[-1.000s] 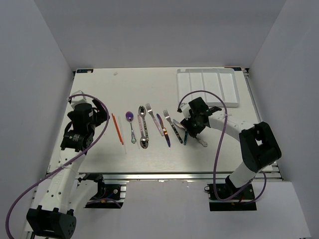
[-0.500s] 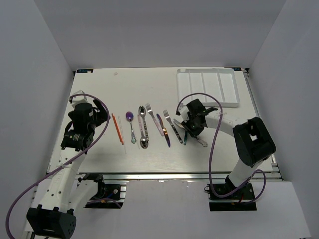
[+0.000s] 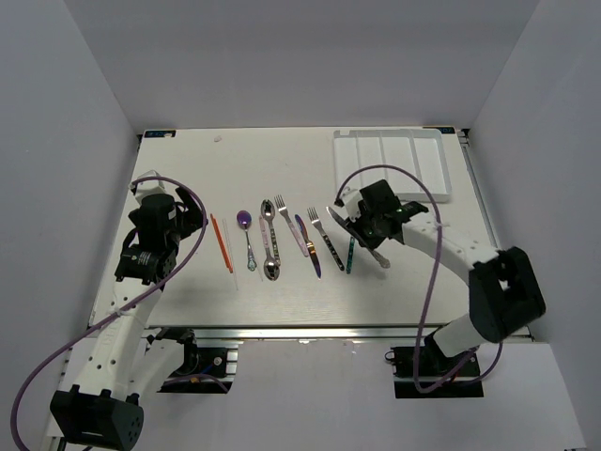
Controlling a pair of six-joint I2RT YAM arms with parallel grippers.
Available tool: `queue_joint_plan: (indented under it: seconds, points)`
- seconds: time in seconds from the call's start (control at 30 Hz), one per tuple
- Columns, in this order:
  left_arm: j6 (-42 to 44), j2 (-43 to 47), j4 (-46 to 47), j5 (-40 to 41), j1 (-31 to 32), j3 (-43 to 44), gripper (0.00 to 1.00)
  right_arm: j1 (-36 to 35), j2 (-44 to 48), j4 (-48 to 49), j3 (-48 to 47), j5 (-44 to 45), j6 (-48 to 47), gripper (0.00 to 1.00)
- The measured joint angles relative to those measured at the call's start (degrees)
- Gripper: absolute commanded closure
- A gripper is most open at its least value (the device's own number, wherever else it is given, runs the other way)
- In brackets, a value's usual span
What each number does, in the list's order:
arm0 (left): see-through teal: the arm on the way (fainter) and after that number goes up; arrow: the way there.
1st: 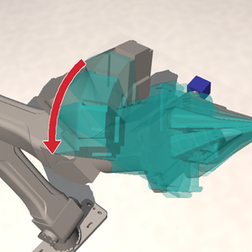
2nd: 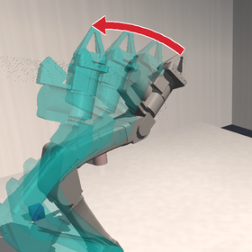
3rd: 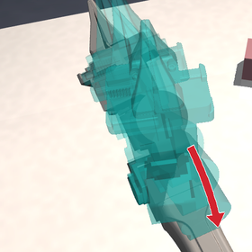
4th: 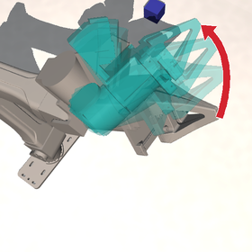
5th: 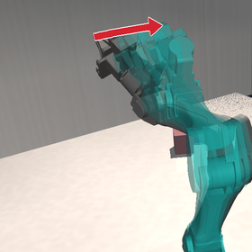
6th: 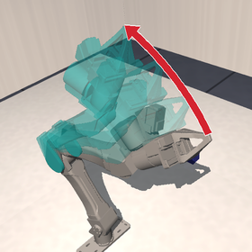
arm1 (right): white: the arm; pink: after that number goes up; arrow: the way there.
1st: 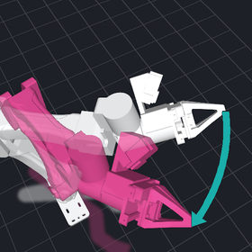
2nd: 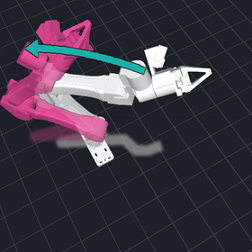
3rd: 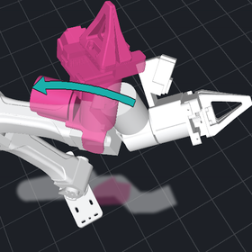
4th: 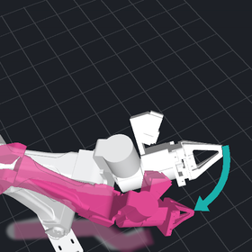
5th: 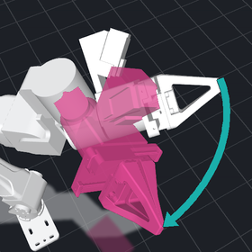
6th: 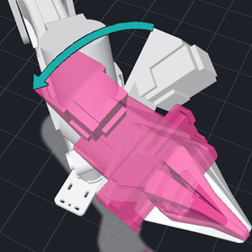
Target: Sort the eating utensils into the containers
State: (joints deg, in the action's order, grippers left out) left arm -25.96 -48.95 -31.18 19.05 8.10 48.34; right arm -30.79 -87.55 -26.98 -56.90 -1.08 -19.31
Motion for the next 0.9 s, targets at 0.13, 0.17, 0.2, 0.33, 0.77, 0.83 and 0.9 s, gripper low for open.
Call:
queue_joint_plan:
  seconds: [0.13,0.17,0.2,0.33,0.77,0.83,0.9]
  points:
    - [0.00,-0.02,0.00,0.02,0.00,0.00,0.02,0.92,7.41,0.48,-3.15,-2.29,1.57,1.00]
    - [0.00,-0.02,0.00,0.04,0.00,0.00,0.02,1.49,7.91,1.16,-4.52,-2.29,2.84,1.00]
    - [0.00,-0.02,0.00,0.07,0.00,0.00,0.02,2.40,7.67,2.14,-6.54,-1.68,4.55,1.00]
    - [0.00,-0.02,-0.02,0.33,0.00,0.00,0.02,7.02,1.46,8.48,-15.58,1.70,14.58,1.00]
    - [0.00,-0.33,0.00,0.61,-0.17,0.00,0.02,8.79,-34.23,18.47,-44.94,10.62,30.80,1.00]
    - [0.00,-0.42,0.00,0.61,-0.35,0.00,0.02,8.68,-38.45,18.05,-49.64,11.30,30.62,1.00]
    - [0.00,-0.50,0.00,0.59,-0.50,0.00,0.02,8.63,-41.18,17.77,-52.41,11.74,30.18,1.00]
